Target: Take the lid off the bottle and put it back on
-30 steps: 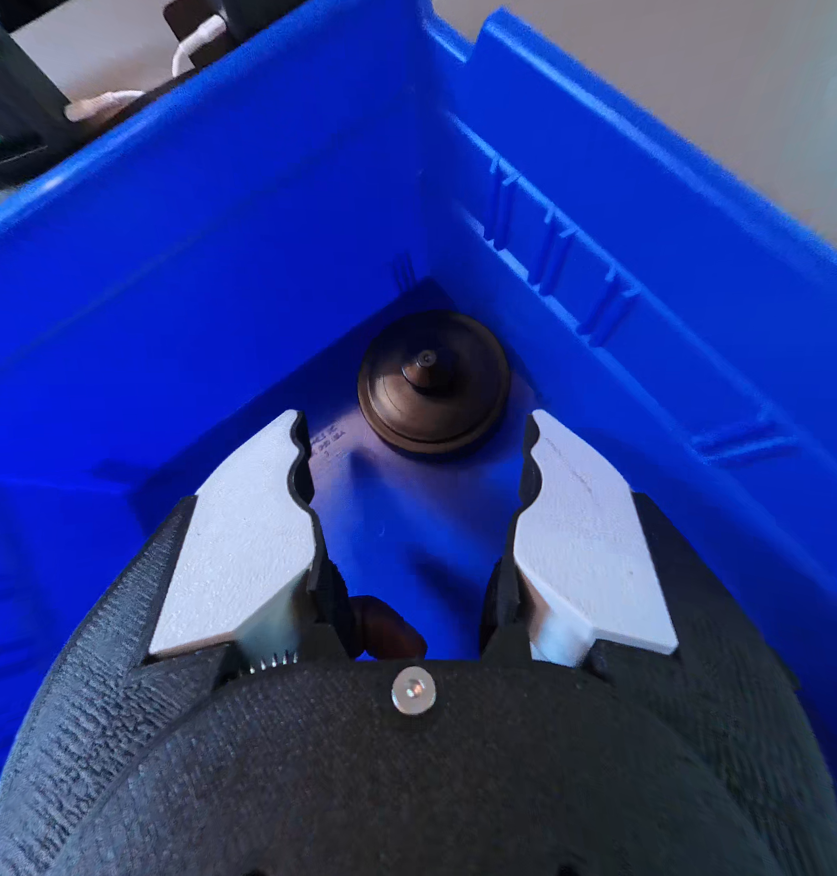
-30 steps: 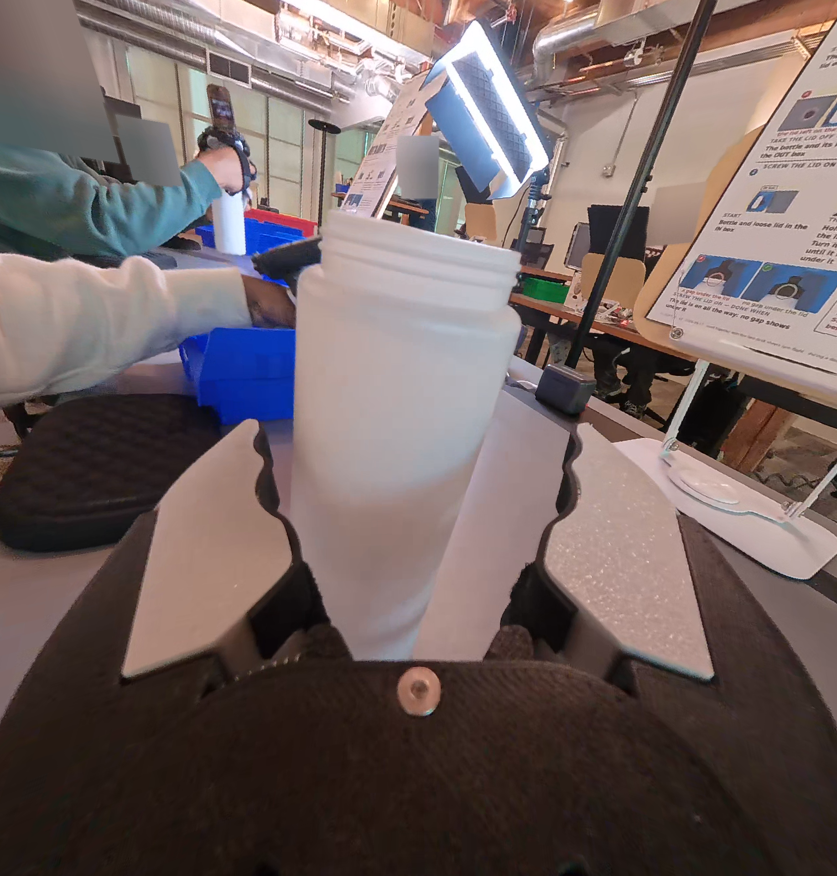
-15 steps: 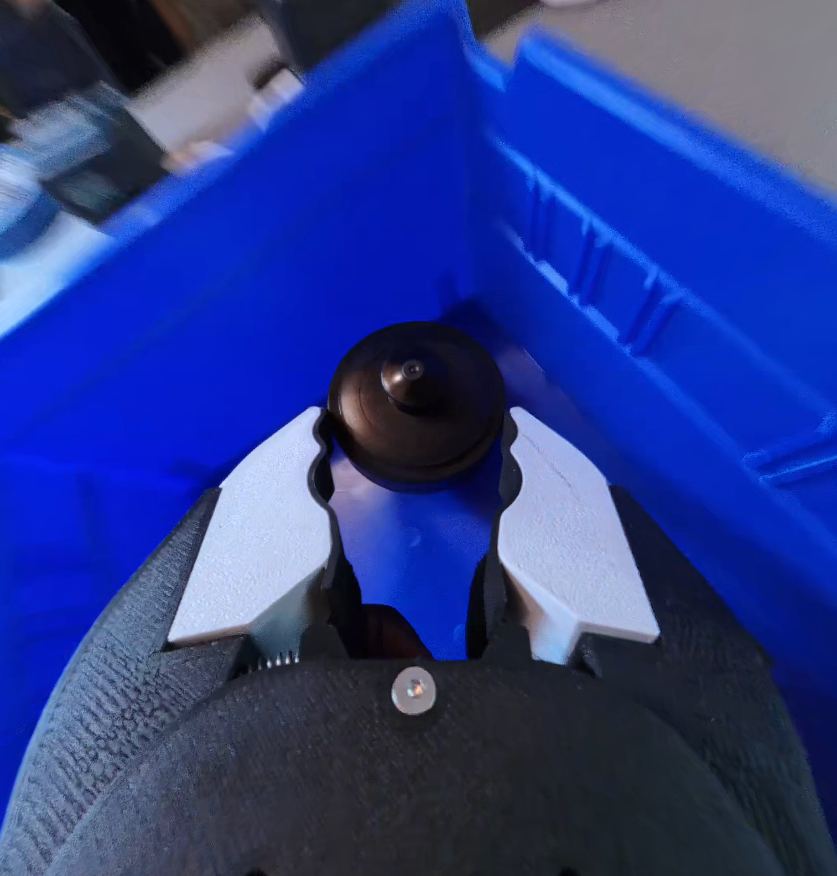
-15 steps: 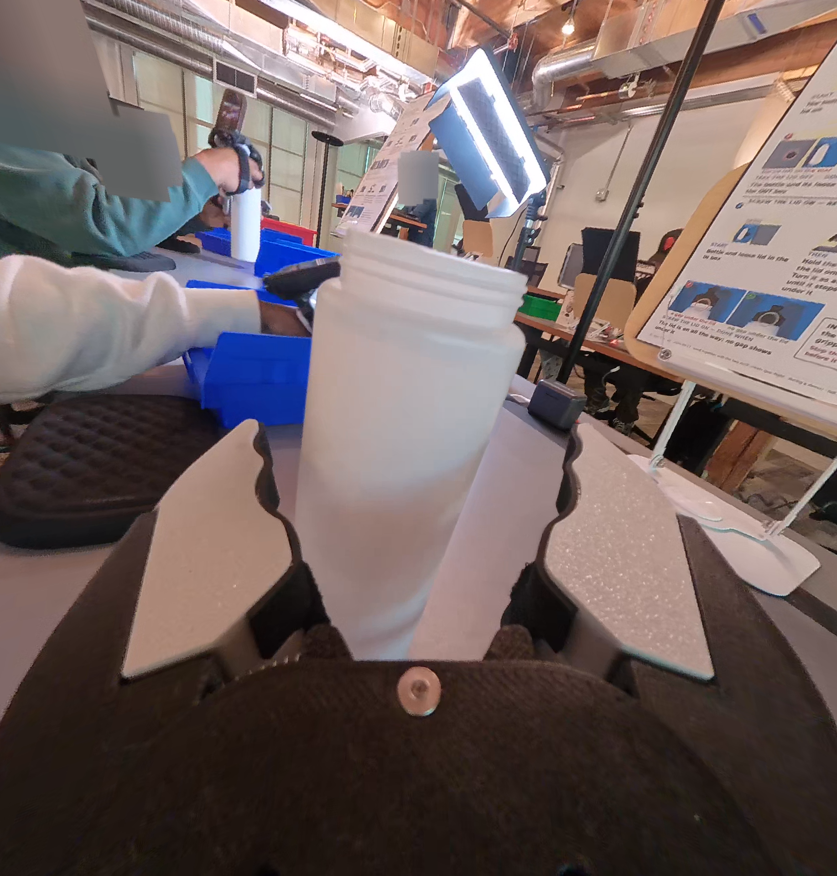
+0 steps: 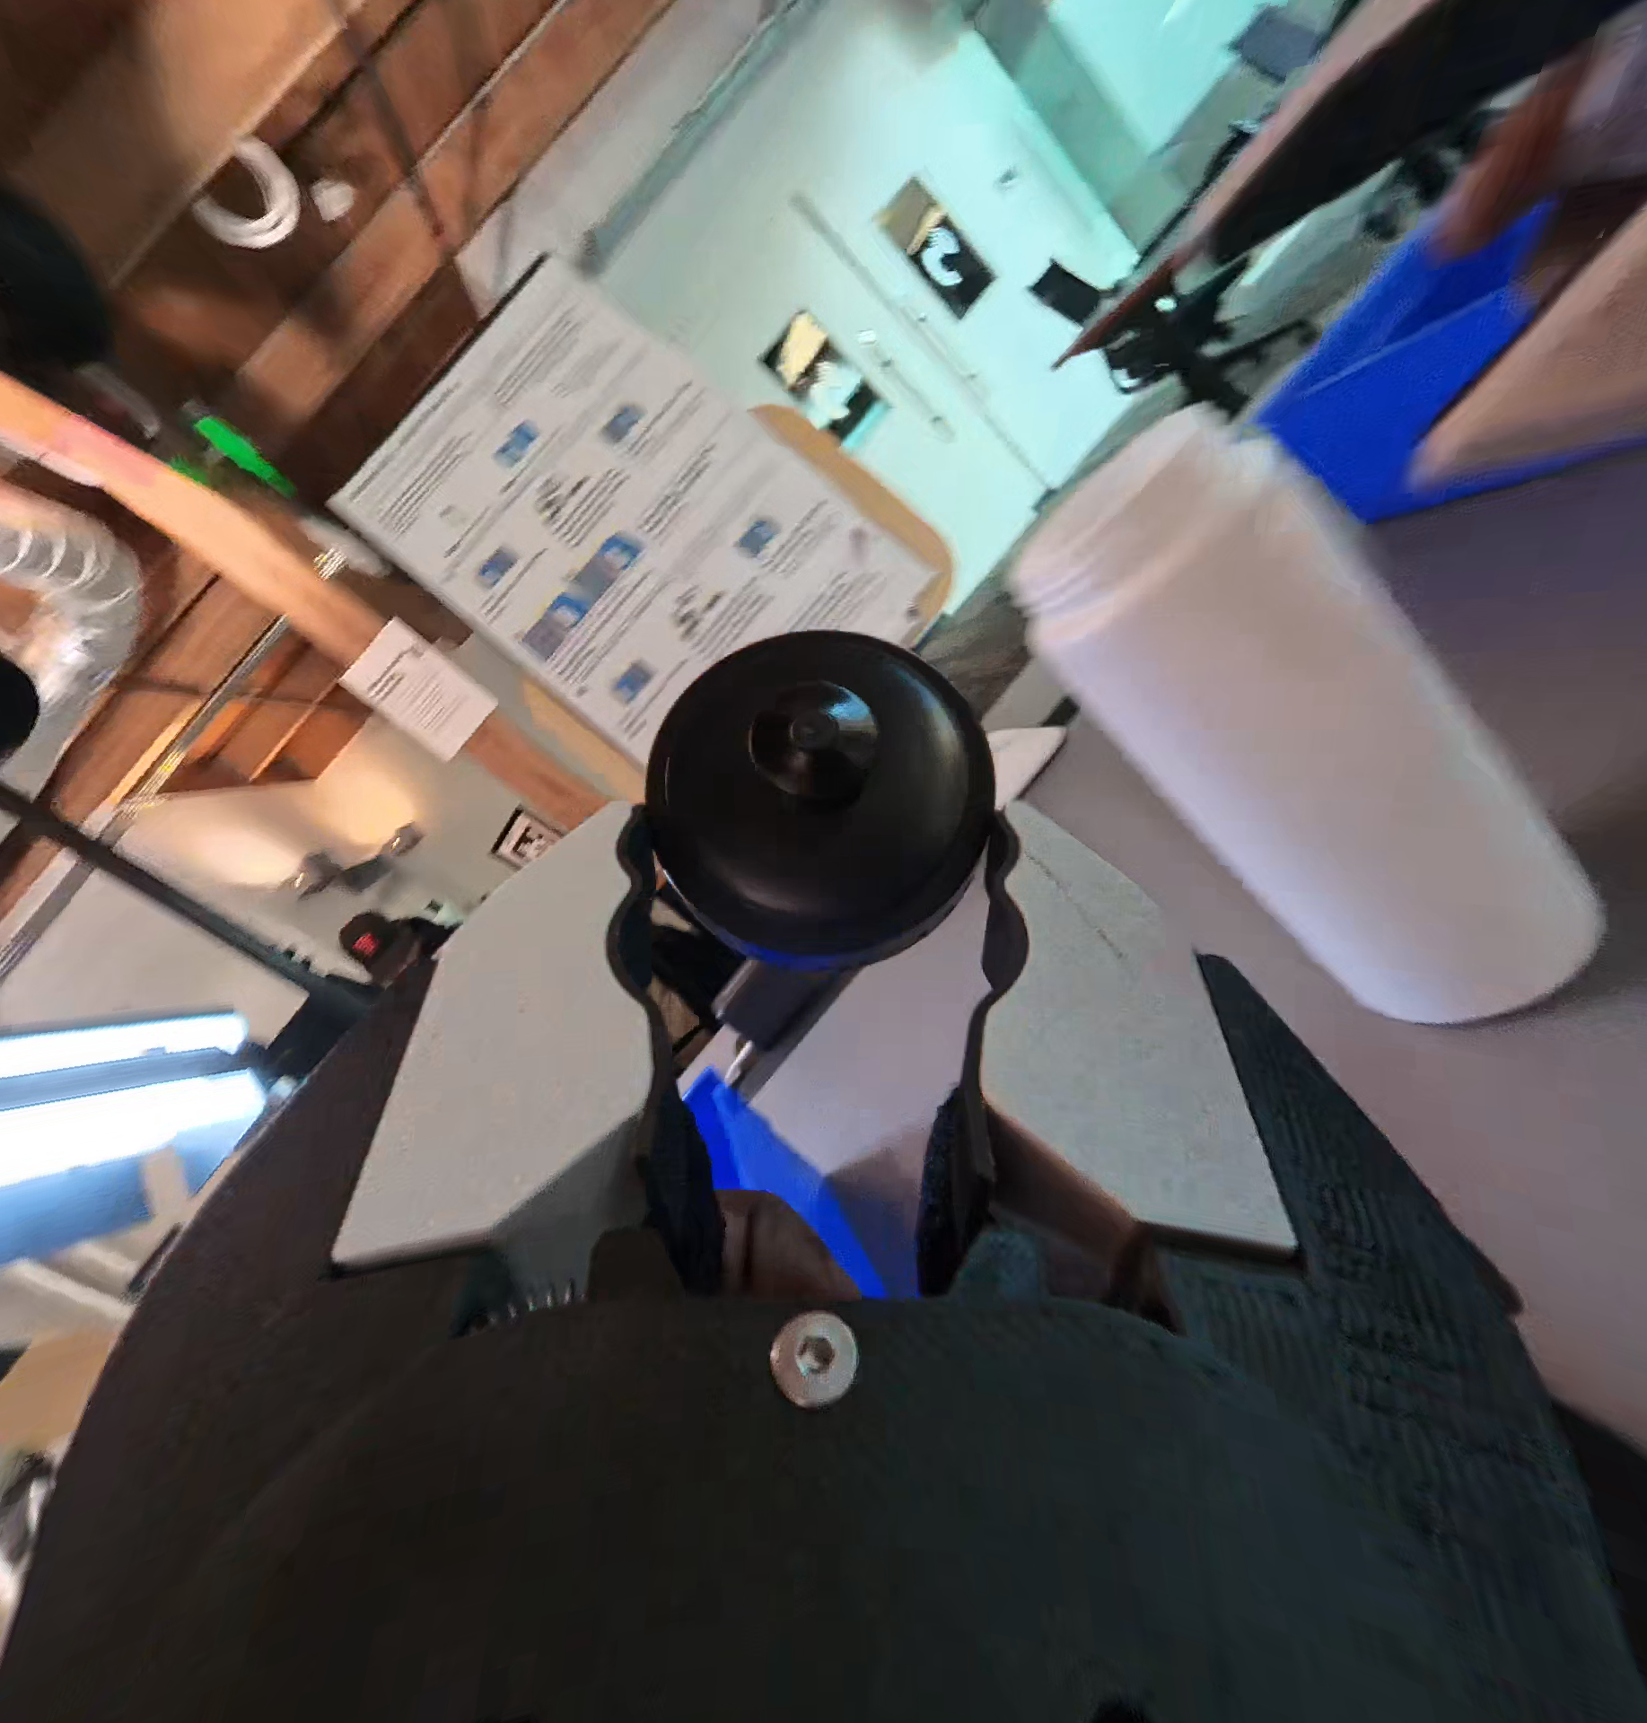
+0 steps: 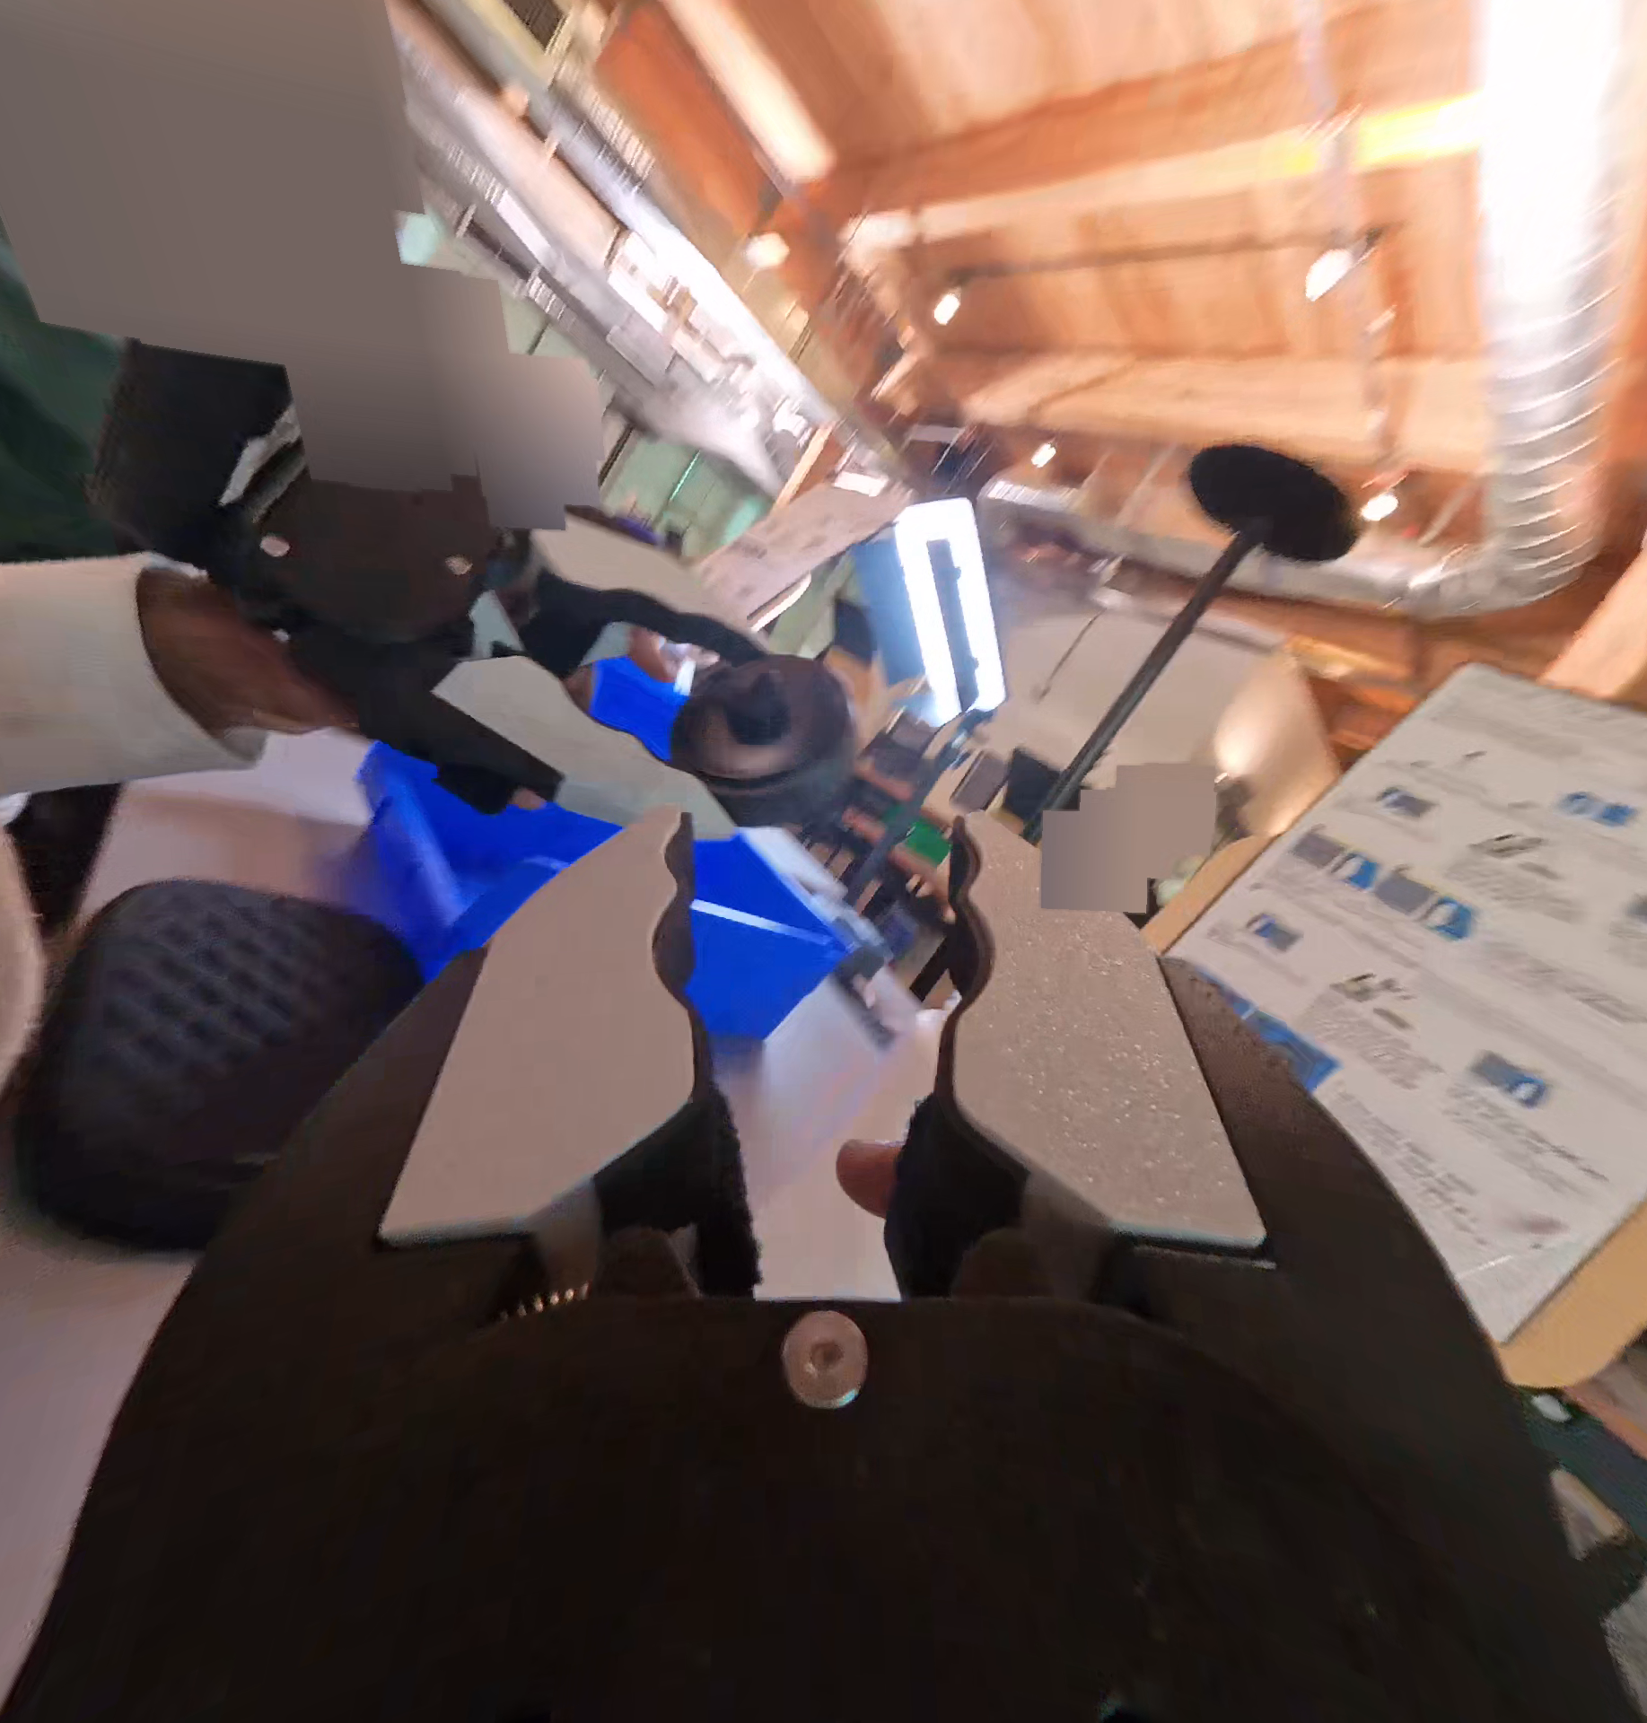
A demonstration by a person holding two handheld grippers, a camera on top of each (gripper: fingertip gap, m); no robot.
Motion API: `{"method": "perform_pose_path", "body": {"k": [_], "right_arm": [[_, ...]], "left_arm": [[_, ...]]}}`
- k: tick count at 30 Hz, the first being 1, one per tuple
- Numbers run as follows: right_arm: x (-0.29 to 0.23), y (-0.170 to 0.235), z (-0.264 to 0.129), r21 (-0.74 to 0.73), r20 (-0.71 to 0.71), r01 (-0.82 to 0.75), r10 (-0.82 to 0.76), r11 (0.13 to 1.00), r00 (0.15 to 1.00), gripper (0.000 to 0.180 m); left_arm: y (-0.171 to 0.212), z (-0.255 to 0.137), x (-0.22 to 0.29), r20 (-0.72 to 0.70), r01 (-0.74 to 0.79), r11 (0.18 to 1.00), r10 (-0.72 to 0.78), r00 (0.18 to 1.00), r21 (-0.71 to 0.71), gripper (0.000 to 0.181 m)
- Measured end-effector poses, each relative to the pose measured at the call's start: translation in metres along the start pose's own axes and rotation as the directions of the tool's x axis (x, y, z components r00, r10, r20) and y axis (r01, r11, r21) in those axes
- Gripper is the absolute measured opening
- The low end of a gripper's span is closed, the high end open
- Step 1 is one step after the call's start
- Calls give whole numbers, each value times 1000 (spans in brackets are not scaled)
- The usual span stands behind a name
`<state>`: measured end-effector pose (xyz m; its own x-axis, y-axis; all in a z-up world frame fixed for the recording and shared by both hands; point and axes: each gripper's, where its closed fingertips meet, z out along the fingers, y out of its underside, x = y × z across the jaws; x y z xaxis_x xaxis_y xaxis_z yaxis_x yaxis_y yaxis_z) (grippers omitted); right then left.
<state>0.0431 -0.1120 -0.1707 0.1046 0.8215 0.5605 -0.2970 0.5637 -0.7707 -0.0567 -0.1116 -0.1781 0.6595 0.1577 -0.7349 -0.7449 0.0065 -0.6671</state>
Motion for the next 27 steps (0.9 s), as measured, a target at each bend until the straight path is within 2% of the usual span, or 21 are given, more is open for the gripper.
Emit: {"method": "perform_pose_path", "body": {"k": [2, 7, 9, 12, 14, 16, 18, 20, 23, 27], "right_arm": [[-13, 1, 8, -64, 59, 20, -16, 998, 998, 49], [-9, 8, 20, -106, 59, 153, -147, 983, 987, 40], [-12, 19, 23, -158, 98, 209, -195, 965, 976, 39], [-10, 25, 23, -200, 104, 217, -200, 956, 974, 27], [-6, 21, 19, -196, 115, 160, -139, 968, 984, 23], [10, 14, 14, -186, 119, 83, -62, 979, 991, 23], [35, 6, 10, -187, 111, -20, 41, 982, 993, 23], [58, 6, 9, -244, 144, -151, 190, 958, 971, 23], [84, 15, 14, -333, 194, -306, 383, 892, 903, 23], [89, 33, 23, -437, 251, -414, 550, 798, 796, 23]], "left_arm": [[-16, 2, 23, -56, -45, 999, 46, 997, 23, 68], [-31, 12, 59, -187, -83, 995, 93, 978, 57, 69], [-36, 12, 68, -231, -73, 994, 89, 969, 78, 68], [-38, 12, 76, -294, -32, 996, 57, 954, 89, 68], [-48, 9, 73, -320, 76, 984, -21, 947, 162, 71], [-58, 9, 58, -350, 265, 939, -178, 920, 219, 91], [-57, 19, 51, -444, 456, 871, -341, 828, 182, 120], [-51, 36, 58, -556, 594, 801, -458, 693, 80, 130], [-48, 64, 80, -659, 670, 742, -513, 550, -20, 134], [-46, 95, 111, -693, 691, 723, -503, 517, -9, 138]]}}
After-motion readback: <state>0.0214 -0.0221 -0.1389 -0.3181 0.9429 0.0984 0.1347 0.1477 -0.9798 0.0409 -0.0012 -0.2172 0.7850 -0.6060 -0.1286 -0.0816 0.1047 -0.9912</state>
